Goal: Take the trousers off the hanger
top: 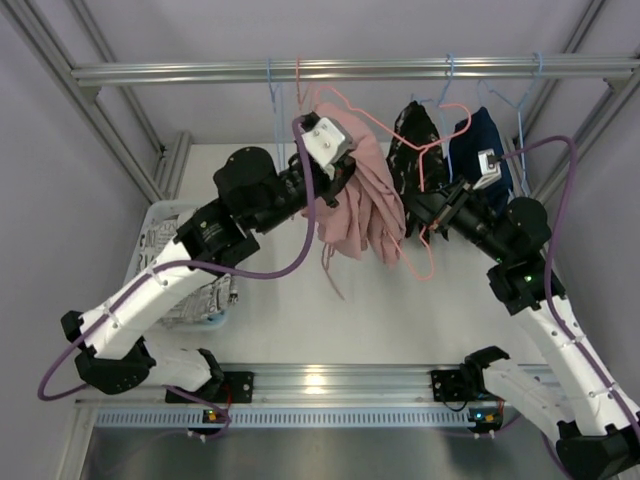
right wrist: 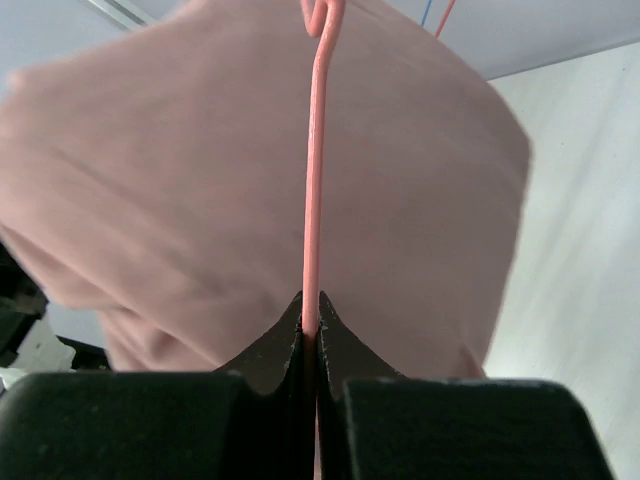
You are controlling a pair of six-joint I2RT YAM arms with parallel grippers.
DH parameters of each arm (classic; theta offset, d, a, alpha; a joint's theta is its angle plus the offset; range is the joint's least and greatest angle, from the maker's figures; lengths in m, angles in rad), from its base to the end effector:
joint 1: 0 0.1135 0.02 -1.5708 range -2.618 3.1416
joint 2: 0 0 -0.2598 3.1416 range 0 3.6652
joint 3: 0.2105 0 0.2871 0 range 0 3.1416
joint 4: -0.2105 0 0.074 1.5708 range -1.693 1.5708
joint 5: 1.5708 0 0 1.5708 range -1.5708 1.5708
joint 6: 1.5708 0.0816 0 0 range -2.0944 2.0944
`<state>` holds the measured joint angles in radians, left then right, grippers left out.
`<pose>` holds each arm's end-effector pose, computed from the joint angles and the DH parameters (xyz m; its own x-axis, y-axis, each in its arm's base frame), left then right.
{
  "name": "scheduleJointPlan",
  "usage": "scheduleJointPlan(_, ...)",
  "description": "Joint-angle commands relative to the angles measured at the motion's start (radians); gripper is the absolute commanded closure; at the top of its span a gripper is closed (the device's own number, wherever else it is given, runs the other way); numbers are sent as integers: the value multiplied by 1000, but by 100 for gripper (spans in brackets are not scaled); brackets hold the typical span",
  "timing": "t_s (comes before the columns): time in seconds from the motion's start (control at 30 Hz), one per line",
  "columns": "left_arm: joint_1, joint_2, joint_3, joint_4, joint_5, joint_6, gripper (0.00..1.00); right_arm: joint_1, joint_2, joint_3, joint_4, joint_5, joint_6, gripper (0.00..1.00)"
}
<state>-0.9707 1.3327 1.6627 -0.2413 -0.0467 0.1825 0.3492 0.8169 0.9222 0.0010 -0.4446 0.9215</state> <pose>0.2063 -0.2948 0.5275 0.1941 0.0374 -0.9803 0.7758 0.6057 0.1767 0.2341 0.1226 0.4077 -0.5058 0.5811 -0.6376 -0.5091 0.3955 0.7644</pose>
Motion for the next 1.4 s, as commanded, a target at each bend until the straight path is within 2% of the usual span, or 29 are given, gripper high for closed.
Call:
scheduleJointPlan(0.0, -3, -46, 132, 135, -27, 8, 100, 14, 1, 0, 30, 18, -69, 100)
scheduleJointPlan(0.37, -2, 68, 472, 169, 19, -52, 100, 14, 27, -2, 8, 29, -118, 100)
scheduleJointPlan(0.57, 18, 79, 588, 200, -59, 49, 100, 14, 28, 7, 1, 26, -139, 100)
scheduleJointPlan(0.6, 33, 73, 592, 204, -70, 55, 100, 14, 30, 10, 1, 26, -147, 100)
scheduleJointPlan(0.7, 165, 36, 595, 221, -120, 26, 100, 14, 28, 15, 2, 24, -161, 100)
scheduleJointPlan(0.73, 249, 14, 594, 220, -136, 11, 100, 14, 27, 14, 1, 24, -167, 100)
scheduleJointPlan(0.8, 321, -13, 588, 205, -162, 5, 100, 14, 28, 7, 1, 21, -176, 100)
scheduleJointPlan(1.03, 590, -266, 401, 231, -220, 90, 100, 16, 51, 15, 5, 9, -176, 100)
scheduleJointPlan(1.13, 670, -393, 241, 232, -269, 165, 100, 16, 64, 26, 7, 4, -176, 100)
scheduleJointPlan(1.27, 754, -571, -98, 277, -344, 277, 100, 17, 87, 61, 1, -2, -187, 100)
scheduleJointPlan(1.37, 794, -694, -243, 251, -389, 357, 100, 17, 102, 86, -12, 0, -200, 100)
